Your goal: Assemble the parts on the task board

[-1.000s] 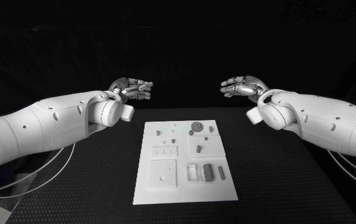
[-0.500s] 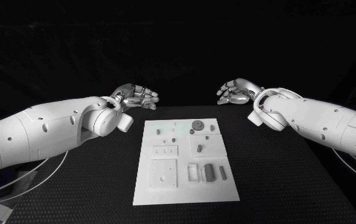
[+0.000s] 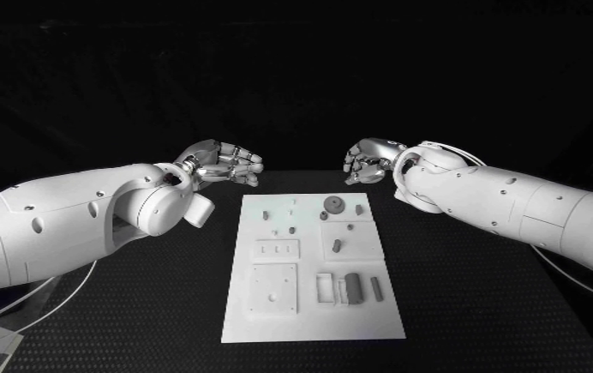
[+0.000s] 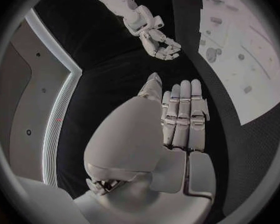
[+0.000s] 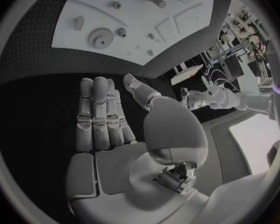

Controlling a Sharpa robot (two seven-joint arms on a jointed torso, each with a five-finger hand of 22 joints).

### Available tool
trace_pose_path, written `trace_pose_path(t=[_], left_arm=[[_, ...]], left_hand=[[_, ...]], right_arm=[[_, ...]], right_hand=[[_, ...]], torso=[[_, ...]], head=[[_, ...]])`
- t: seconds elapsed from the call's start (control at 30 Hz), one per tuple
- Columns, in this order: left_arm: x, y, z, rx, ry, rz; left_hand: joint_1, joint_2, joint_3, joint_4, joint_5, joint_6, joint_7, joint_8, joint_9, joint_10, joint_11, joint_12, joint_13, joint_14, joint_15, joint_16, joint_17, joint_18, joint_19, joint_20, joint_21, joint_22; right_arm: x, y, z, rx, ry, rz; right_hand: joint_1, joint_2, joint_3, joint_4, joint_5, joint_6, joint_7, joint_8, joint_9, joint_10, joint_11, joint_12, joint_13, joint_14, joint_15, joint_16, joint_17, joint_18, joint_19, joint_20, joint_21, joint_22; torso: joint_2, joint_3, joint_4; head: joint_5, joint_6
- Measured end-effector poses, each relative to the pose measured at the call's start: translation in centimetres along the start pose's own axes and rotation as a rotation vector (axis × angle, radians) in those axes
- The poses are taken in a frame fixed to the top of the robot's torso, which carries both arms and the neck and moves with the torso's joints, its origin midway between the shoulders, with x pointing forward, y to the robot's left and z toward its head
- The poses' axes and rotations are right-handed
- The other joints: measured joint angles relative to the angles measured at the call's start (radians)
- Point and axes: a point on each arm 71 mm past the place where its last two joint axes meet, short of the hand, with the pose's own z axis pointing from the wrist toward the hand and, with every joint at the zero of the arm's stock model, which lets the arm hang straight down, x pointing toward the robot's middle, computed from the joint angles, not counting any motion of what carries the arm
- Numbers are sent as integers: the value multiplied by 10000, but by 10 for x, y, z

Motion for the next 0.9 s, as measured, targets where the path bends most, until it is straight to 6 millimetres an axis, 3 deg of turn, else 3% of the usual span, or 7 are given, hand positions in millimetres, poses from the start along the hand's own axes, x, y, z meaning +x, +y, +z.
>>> trace_pose_path(t=[0.13,0.43,0.77,0.9], left_arm=[[1,-5,0,88,47,23],[3,-16,-3,279,132,71],[5,-21,-6,350,192,81],[4,-20,-7,333,161,86]], left_hand=[[-46,28,0,0,0,0,0,-1,0,0,0,0,0,0,0,0,20,-9,0,0,0,1],[-134,12,0,0,0,-1,0,-43,-16,0,0,-52,1,0,0,-46,61,-55,-1,0,-38,-8],[-187,-42,1,0,0,-1,0,-43,-19,0,0,-86,1,-1,-1,-84,94,-59,-1,0,-38,-7],[-187,-42,19,-18,0,-1,0,-43,-28,0,0,-109,1,-1,-1,-84,102,-60,-2,1,-38,-7]], right_arm=[[4,16,9,-296,195,-785],[9,32,12,-658,365,-1858],[18,51,11,-1083,775,-2631],[21,49,9,-1038,914,-2838]], right_hand=[[92,13,-26,-26,0,89,-13,-176,13,36,-35,-205,85,414,-21,905,464,-63,426,-282,790,2],[105,0,-26,-26,0,67,6,-558,-79,51,-47,-669,83,822,26,1846,792,-119,707,-455,1874,-1],[48,56,94,-7,0,49,22,-774,-227,11,-87,-1072,-138,921,106,2242,839,-367,813,-646,2266,-3],[22,82,100,-13,0,48,21,-774,-240,9,-87,-1120,-177,890,137,2303,839,-424,810,-672,2310,-3]], torso=[[194,-39,147],[519,-114,381],[814,-192,551],[905,-208,577]], head=[[-87,87],[-197,118],[-314,48],[-346,40]])
